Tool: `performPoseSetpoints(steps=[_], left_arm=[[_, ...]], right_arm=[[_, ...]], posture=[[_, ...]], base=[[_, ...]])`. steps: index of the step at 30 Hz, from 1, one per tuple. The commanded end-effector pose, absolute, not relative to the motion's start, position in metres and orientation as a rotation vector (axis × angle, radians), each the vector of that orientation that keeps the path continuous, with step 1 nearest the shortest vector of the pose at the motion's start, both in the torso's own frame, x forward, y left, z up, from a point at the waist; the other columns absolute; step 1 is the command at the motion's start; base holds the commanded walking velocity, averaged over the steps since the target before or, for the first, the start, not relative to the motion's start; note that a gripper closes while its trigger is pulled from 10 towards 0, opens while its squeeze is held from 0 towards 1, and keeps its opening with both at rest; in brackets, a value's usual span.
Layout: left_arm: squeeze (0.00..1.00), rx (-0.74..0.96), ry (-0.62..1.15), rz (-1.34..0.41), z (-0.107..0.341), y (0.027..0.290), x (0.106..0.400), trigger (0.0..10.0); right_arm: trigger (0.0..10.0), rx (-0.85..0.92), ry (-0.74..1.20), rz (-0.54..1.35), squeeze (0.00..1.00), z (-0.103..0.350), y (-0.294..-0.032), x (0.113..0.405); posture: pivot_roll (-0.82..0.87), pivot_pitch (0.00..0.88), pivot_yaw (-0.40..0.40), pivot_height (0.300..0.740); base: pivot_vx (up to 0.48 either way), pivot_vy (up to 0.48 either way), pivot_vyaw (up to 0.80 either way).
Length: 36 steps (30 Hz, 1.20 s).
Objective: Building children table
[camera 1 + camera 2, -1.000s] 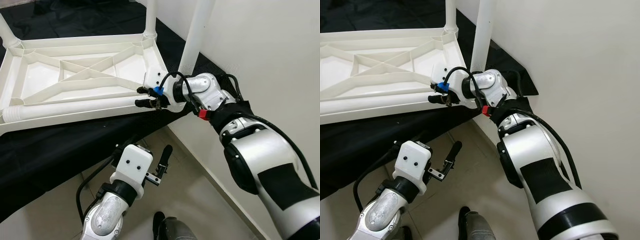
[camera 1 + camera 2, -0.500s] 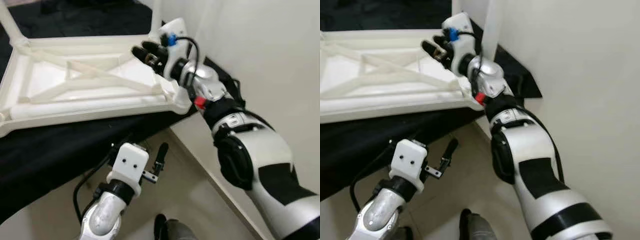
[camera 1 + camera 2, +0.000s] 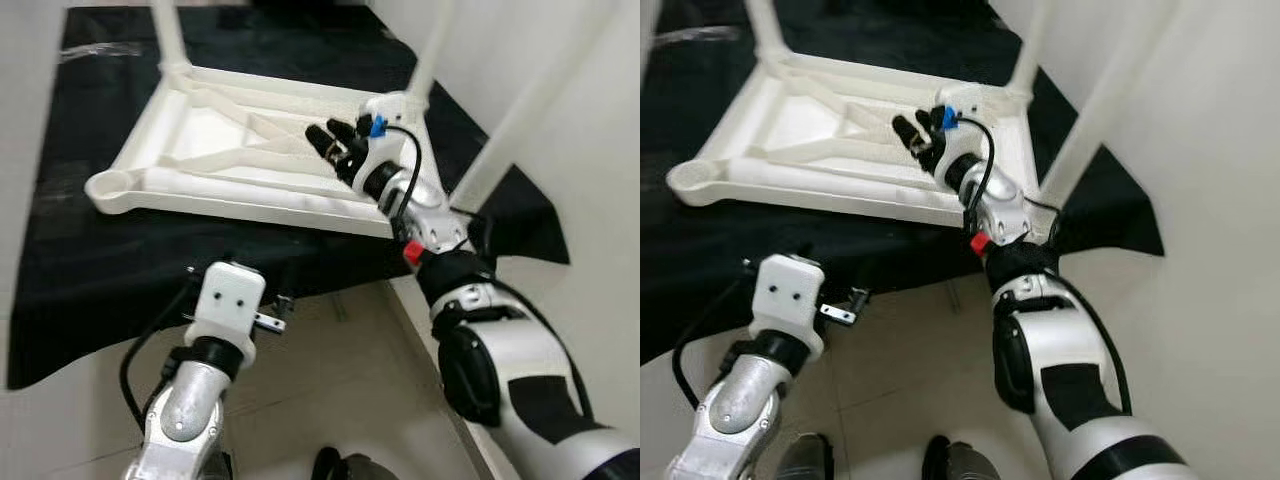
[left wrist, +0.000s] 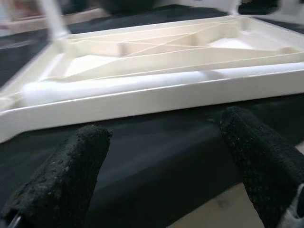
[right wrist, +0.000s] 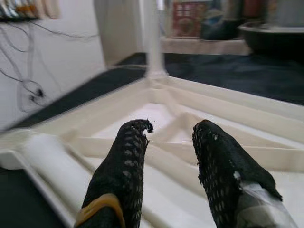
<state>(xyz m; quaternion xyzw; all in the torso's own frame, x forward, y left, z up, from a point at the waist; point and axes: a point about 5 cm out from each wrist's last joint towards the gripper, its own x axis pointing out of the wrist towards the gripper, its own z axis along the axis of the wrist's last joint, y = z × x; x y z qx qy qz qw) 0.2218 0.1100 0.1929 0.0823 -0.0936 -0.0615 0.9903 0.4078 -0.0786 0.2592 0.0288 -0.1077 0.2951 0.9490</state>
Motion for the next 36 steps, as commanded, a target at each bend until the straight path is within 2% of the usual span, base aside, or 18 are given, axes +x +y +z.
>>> performPoseSetpoints(steps=[1,15,20,22,23,25,36], left_arm=[[0.00,0.154,-0.169,-0.136,0.190,0.108,0.223,10.0],[0.00,0.168,-0.170,-0.150,0.189,0.106,0.224,10.0],[0.00,0.157,-0.156,-0.152,0.188,0.107,0.226,10.0],[0.00,0.152,-0.147,-0.150,0.187,0.108,0.225,10.0],[0.00,0.152,-0.147,-0.150,0.187,0.108,0.225,10.0],[0.00,0.139,-0.140,-0.154,0.186,0.107,0.224,10.0],[0.00,0.130,-0.129,-0.173,0.185,0.101,0.219,10.0]], right_arm=[[10.0,0.087,-0.222,0.567,0.00,0.258,-0.087,0.408],[10.0,0.006,-0.219,0.524,0.00,0.254,-0.102,0.405],[10.0,-0.130,-0.098,0.642,0.00,0.243,-0.102,0.407],[10.0,-0.310,0.036,0.723,0.00,0.234,-0.106,0.408],[10.0,-0.310,0.036,0.723,0.00,0.234,-0.106,0.408],[10.0,-0.426,0.118,0.809,0.00,0.232,-0.111,0.407],[10.0,-0.466,0.245,0.959,0.00,0.261,-0.126,0.407]], posture=[[0.09,0.146,-0.119,0.740],[0.09,0.142,-0.115,0.740],[0.09,0.145,-0.110,0.740],[0.09,0.148,-0.108,0.740],[0.09,0.148,-0.108,0.740],[0.09,0.153,-0.111,0.740],[0.08,0.173,-0.122,0.740]], base=[[0.000,0.000,0.00],[0.254,0.000,0.00],[0.000,0.000,0.00],[0.000,0.000,0.00],[0.000,0.000,0.00],[0.000,0.000,0.00],[0.000,0.000,0.00]])
